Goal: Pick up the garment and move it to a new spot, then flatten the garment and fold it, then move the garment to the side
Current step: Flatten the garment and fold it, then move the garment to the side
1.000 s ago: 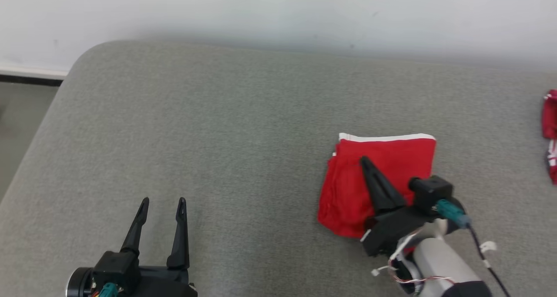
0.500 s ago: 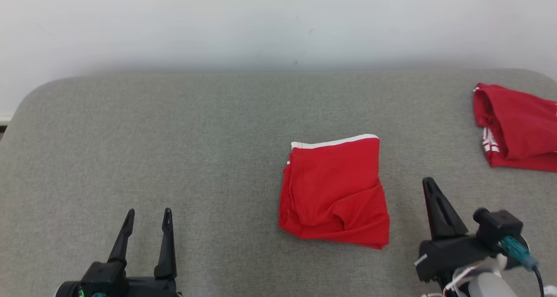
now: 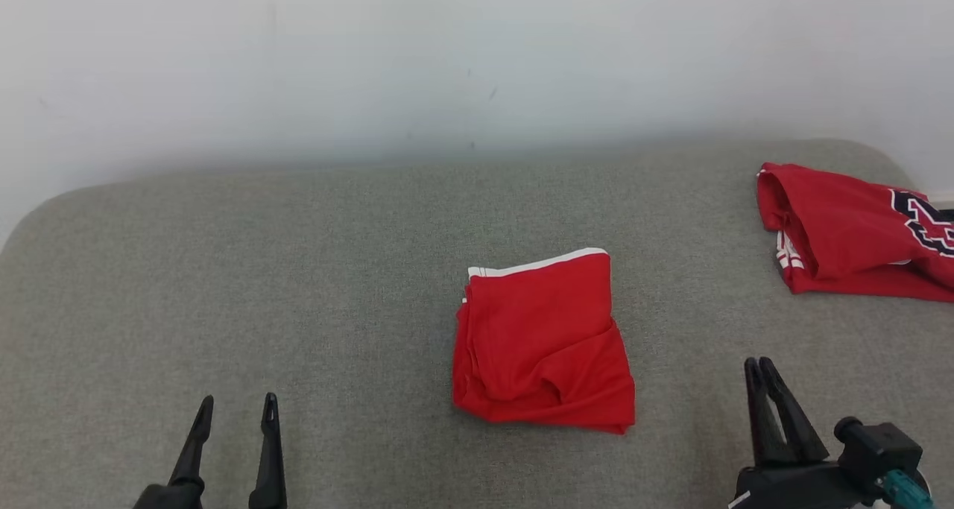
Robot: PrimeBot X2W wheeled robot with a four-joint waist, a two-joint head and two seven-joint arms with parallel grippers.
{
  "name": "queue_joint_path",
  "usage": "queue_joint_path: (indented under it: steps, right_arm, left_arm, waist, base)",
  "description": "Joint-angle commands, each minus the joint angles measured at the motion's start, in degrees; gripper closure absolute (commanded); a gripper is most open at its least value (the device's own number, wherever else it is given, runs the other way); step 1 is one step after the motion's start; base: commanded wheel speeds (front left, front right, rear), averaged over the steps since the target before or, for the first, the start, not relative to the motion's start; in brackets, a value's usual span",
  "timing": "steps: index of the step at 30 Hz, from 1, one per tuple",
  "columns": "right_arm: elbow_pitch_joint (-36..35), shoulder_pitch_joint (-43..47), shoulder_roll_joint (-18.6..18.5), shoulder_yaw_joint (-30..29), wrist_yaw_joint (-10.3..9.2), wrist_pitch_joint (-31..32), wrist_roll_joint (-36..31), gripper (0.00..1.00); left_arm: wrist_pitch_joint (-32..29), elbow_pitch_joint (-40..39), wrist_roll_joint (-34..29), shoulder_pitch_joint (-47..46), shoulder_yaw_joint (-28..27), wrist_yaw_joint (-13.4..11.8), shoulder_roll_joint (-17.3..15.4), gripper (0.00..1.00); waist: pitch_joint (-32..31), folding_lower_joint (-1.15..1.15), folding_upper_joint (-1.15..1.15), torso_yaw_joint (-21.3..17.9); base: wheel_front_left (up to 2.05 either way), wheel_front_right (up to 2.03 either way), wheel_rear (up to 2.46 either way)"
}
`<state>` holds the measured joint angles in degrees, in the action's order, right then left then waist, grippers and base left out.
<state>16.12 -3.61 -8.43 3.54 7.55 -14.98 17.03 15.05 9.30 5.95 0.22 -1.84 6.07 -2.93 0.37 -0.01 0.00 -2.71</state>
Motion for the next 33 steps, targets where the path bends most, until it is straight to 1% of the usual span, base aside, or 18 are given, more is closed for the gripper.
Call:
queue_joint_path:
  steps: [1,2,3,4,14,33]
  right_arm:
    - [-0.4,0.8,0.2,-0.1,-0.18,-0.3,-0.5,0.75]
    - [-0.4,1.2,0.0,0.2,-0.18,-0.3,-0.8,0.5]
    - [-0.6,1.5,-0.1,0.4,-0.18,-0.3,-0.8,0.12]
    - [-0.7,1.7,-0.1,0.6,-0.18,-0.3,-1.1,0.0]
    - [-2.2,2.2,-0.4,1.8,-0.18,0.1,-2.4,0.0]
    - [-4.0,3.6,0.4,1.8,-0.18,2.0,-2.8,0.0]
  left_arm:
    - [0.2,-0.5,-0.5,0.9,-0.1,0.2,0.0,0.0]
    - [0.2,-0.6,-0.6,1.2,-0.2,0.2,0.0,0.0]
    - [0.2,-0.7,-0.7,1.4,-0.3,0.2,0.0,0.0]
    - [0.2,-0.7,-0.9,1.6,-0.3,0.3,0.0,0.0]
    - [0.2,-1.6,-1.8,3.7,0.2,0.3,-0.2,0.0]
    - [0.2,-2.4,-1.8,4.4,0.7,0.8,-0.5,0.0]
  waist:
    - [-0.3,0.01,0.0,-0.2]
    - [-0.4,0.01,0.0,-0.2]
    - [-0.4,0.01,0.0,-0.3]
    - [-0.5,0.01,0.0,-0.3]
    - [-1.2,0.01,0.0,0.3]
    - [-1.8,0.01,0.0,1.4]
  base:
    - [0.0,0.0,0.0]
    - [0.0,0.0,0.0]
    - [0.0,0.0,0.0]
    - [0.0,0.0,0.0]
    - [0.0,0.0,0.0]
    - [0.0,0.0,0.0]
